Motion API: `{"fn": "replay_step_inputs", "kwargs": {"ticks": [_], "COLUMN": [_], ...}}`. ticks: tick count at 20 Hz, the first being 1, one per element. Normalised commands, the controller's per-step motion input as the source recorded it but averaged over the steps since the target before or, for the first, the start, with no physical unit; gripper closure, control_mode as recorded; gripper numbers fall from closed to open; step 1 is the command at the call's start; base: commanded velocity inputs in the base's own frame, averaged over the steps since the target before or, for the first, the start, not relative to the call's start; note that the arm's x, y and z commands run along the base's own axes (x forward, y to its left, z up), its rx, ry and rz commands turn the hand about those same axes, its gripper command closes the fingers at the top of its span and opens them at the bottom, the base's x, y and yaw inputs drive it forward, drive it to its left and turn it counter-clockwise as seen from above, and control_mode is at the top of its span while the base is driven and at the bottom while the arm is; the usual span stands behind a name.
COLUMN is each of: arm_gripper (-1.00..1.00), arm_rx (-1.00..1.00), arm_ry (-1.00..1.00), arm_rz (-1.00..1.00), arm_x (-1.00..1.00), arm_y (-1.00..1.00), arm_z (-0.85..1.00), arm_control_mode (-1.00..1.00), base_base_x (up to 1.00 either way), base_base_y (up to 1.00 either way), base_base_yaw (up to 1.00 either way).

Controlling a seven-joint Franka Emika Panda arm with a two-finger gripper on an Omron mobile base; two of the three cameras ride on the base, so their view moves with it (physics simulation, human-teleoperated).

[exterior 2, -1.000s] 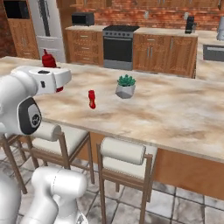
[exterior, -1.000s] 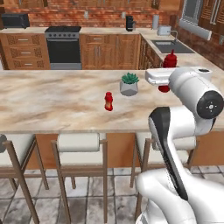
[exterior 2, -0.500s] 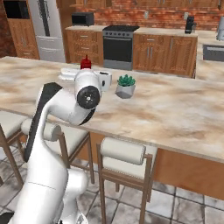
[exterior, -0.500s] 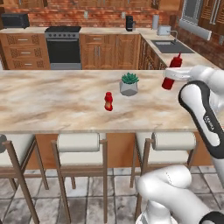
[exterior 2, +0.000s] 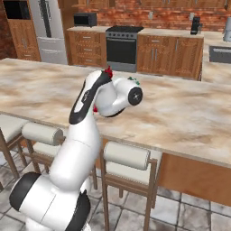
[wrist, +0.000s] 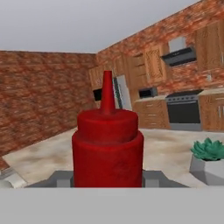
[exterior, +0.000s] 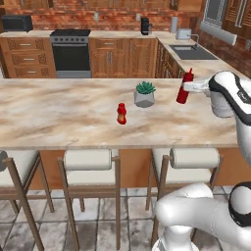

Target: The dining table condiment station is running low on ketchup. Refill the condiment station by opening the cabinet and taking the ketchup from the cabinet and placing it on the dining table.

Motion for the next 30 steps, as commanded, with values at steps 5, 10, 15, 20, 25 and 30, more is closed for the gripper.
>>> {"fn": "replay_step_inputs", "kwargs": {"ticks": [5,10,15,20,25,30], "arm_gripper": [1.0,1.0,1.0,1.0,1.0,1.0], "arm_rx": [-0.11,-0.15,-0.06,0.0,0.0,0.0], "arm_ry": [0.01,-0.02,-0.02,-0.03,-0.04,0.0], "arm_rz": [0.19,0.08,0.0,0.0,0.0,0.06], "arm_x": [0.54,0.27,0.31,0.26,0.15,0.26], "arm_y": [0.0,0.14,0.33,0.17,0.0,0.04], "arm_z": [-0.53,-0.67,-0.53,-0.33,-0.18,-0.16], "arm_control_mode": [-1.0,-1.0,-1.0,-1.0,-1.0,-1.0], "base_base_x": [0.0,0.0,0.0,0.0,0.0,0.0], "base_base_y": [0.0,0.0,0.0,0.0,0.0,0.0], "base_base_yaw": [0.0,0.0,0.0,0.0,0.0,0.0]}}
